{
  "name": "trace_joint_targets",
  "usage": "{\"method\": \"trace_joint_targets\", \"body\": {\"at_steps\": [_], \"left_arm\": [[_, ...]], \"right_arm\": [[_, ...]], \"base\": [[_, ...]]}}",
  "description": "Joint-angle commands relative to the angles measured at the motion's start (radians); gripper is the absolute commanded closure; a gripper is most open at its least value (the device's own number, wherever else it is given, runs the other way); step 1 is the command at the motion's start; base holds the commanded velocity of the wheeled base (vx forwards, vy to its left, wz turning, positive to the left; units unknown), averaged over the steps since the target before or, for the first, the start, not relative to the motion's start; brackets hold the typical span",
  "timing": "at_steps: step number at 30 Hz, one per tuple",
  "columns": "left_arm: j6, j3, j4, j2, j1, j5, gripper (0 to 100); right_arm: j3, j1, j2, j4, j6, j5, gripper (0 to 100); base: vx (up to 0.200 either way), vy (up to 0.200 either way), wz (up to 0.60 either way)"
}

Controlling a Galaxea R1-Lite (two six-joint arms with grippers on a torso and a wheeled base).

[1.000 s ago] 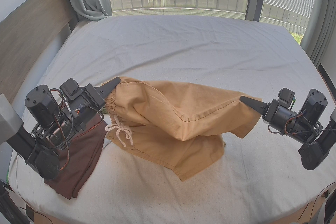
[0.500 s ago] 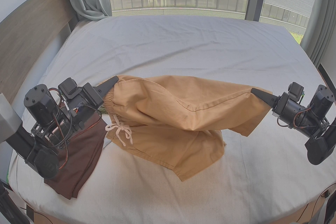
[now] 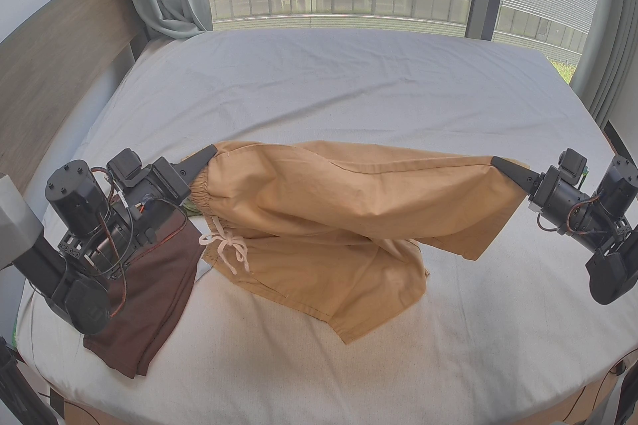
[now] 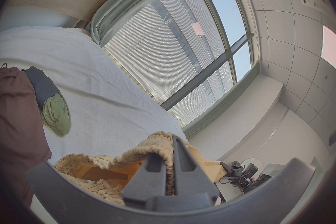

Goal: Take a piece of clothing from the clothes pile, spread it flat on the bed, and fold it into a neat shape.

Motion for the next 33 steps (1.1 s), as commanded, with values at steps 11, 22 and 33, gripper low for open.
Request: {"method": "trace_joint_targets", "body": {"at_steps": [11, 22, 33], "left_arm": [[0.001, -0.004, -0.001, 0.036, 0.015, 0.0, 100], [0.046, -0.017, -0.002, 0.079, 0.043, 0.0, 100], [0.049, -0.025, -0.002, 0.077, 0.043, 0.0, 100]], "right_arm": [[-0.022, -0.036, -0.007, -0.001, 0.0, 0.0, 100], [-0.032, -0.059, -0.03, 0.0, 0.002, 0.0, 100], [-0.031, -0.056, -0.022, 0.0, 0.0, 0.0, 100]], "base": [[0.0, 0.0, 0.0], [0.0, 0.0, 0.0], [0.0, 0.0, 0.0]]}}
